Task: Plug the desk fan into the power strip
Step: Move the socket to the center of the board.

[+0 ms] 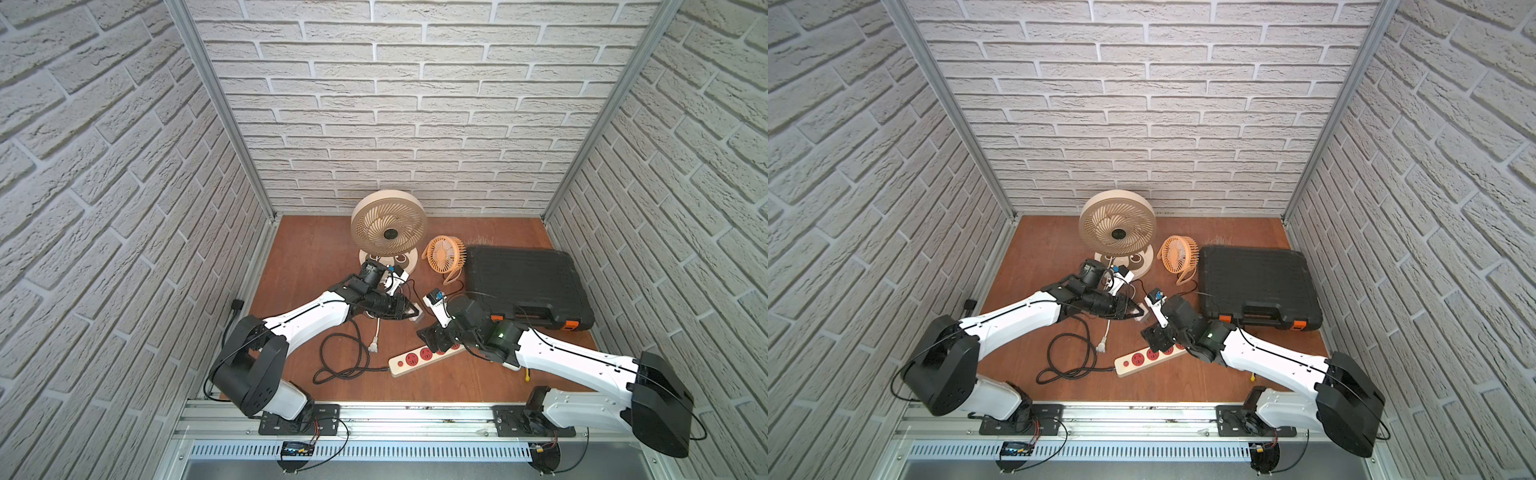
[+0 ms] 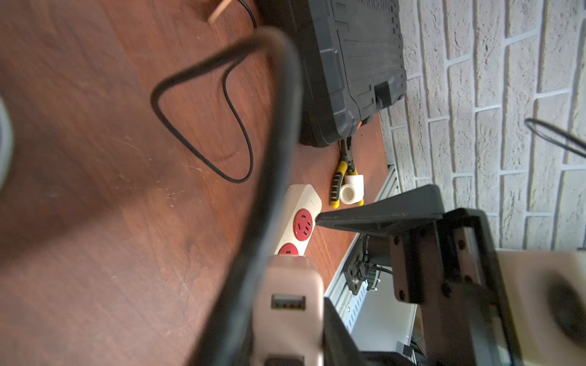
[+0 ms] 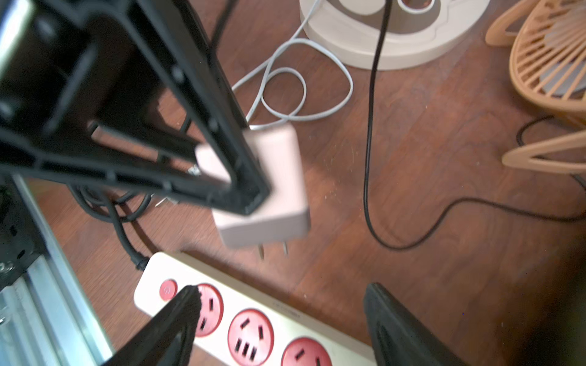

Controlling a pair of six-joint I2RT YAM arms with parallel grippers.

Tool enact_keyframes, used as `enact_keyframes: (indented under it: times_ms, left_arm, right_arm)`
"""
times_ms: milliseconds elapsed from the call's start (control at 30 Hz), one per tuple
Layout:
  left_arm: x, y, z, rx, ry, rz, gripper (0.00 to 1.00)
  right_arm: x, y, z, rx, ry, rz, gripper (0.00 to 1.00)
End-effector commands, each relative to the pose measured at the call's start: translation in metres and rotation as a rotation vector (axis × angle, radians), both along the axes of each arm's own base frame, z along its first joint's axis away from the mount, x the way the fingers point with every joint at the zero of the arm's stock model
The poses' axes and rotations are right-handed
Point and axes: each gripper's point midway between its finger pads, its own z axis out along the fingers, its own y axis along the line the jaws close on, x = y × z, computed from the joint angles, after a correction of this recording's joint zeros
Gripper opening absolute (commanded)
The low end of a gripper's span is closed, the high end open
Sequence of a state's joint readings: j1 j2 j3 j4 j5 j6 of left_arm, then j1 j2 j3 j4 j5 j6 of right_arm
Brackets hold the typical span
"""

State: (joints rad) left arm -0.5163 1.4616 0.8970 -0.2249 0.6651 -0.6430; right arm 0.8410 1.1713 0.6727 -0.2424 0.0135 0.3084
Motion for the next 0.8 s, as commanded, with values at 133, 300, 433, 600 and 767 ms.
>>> enact_keyframes:
  times_ms: [133, 300, 433, 600, 767]
  left_arm:
    - [0.009, 0.014, 0.011, 0.127, -0.175, 0.018, 0.00]
    - [0.015, 0.013, 0.029, 0.131, -0.300, 0.019, 0.00]
    - [0.017, 0.010, 0.040, 0.117, -0.364, 0.002, 0.00]
    - [0.022, 0.013, 0.051, 0.111, -0.444, 0.019, 0.00]
    - [0.023, 0.015, 0.054, 0.114, -0.472, 0.025, 0.00]
  right_arm:
    - [-0.077, -0.020, -0.029, 0.138, 0.370, -0.036, 0.82]
    - [-0.112, -0.023, -0.048, 0.206, 0.522, -0.014, 0.77]
    - [-0.116, -0.014, -0.065, 0.271, 0.563, -0.027, 0.73]
    - [-0.091, -0.005, -0.081, 0.250, 0.495, -0.096, 0.71]
    - [-0.053, 0.011, -0.088, 0.229, 0.397, -0.171, 0.71]
